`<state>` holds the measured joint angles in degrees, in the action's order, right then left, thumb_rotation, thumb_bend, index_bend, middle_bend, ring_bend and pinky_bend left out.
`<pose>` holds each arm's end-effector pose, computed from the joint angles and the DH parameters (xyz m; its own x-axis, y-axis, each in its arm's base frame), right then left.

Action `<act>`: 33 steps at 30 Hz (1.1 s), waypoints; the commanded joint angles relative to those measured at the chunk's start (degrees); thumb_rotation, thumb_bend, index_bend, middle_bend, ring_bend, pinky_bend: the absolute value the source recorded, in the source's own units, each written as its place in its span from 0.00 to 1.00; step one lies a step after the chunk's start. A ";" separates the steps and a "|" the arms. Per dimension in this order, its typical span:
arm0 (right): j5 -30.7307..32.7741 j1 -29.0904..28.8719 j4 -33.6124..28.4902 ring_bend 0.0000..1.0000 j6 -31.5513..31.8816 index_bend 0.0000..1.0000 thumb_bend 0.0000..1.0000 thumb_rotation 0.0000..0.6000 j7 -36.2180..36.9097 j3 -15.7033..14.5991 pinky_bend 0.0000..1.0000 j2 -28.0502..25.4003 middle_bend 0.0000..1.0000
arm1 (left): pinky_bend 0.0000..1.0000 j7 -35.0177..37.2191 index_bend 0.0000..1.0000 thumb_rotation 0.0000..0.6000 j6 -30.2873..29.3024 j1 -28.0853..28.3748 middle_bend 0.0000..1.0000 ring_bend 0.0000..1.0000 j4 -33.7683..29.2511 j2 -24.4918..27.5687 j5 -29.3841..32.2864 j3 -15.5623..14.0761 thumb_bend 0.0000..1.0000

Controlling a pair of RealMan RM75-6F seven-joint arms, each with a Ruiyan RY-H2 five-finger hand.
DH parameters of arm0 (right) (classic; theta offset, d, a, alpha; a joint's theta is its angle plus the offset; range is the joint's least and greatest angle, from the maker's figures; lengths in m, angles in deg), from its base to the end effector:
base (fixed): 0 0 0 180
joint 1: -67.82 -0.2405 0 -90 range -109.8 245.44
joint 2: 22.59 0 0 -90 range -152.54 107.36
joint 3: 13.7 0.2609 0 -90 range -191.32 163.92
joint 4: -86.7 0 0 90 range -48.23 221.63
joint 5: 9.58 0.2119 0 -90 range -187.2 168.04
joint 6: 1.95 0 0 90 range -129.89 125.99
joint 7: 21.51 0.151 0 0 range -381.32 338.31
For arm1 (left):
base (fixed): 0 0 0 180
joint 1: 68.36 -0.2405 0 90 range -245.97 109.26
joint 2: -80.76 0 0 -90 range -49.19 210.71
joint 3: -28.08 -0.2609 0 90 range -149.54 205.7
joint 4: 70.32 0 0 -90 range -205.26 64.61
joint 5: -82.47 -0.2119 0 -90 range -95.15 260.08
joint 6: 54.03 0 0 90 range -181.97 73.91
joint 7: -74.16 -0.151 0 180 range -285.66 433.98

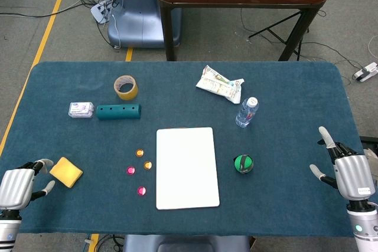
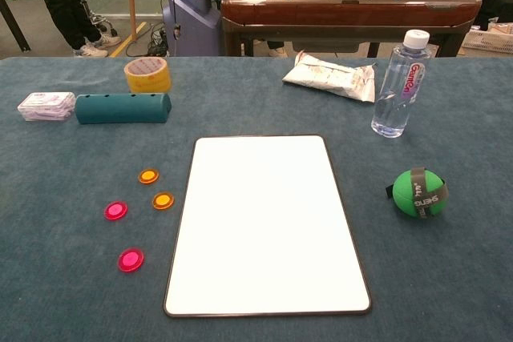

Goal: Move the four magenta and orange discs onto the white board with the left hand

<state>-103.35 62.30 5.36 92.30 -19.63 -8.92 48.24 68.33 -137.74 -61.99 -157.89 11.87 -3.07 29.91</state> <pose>-0.3095 -0.1971 0.1565 0.4122 0.1946 0.8901 -0.8856 -0.1439 0.4416 -0.3240 0.1940 0.1343 0.4876 0.0312 0.8725 0.8730 -0.0262 -0.4870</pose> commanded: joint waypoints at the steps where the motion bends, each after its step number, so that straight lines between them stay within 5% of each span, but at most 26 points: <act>1: 0.46 -0.01 -0.93 0.40 -1.08 0.00 0.10 1.00 -0.05 -0.42 0.53 -0.69 0.36 | 0.63 -0.27 0.48 1.00 0.06 0.07 0.53 0.48 0.00 -0.11 -0.23 -0.11 0.24; 7: 0.49 0.16 -1.61 0.40 -1.27 0.08 0.09 1.00 2.09 -0.73 0.48 -1.57 0.36 | 0.74 -0.45 0.46 1.00 0.46 0.52 0.54 0.51 -0.14 -0.21 -1.45 -0.63 0.24; 11: 0.49 0.22 -1.76 0.40 -1.20 0.15 0.09 1.00 3.83 -0.76 0.48 -1.97 0.36 | 0.94 -0.09 0.43 1.00 0.18 0.92 0.60 0.71 -0.87 -0.22 -3.27 -1.09 0.24; 18: -0.08 0.39 -2.19 0.40 -0.79 0.19 0.09 1.00 3.90 -0.99 0.48 -2.36 0.36 | 1.00 0.77 0.37 1.00 2.96 3.42 0.96 0.98 -5.89 1.42 -6.63 -2.08 0.24; 33: 0.89 0.48 -3.28 0.40 -2.00 0.20 0.09 1.00 5.28 -1.13 0.48 -4.27 0.36 | 1.00 -5.88 0.47 1.00 19.80 13.69 1.00 1.00 -17.23 1.97 -6.24 -2.42 0.24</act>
<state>-102.53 62.73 2.15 90.34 -14.41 -10.02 44.04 63.66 -119.28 -49.48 -174.17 14.59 -9.88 27.36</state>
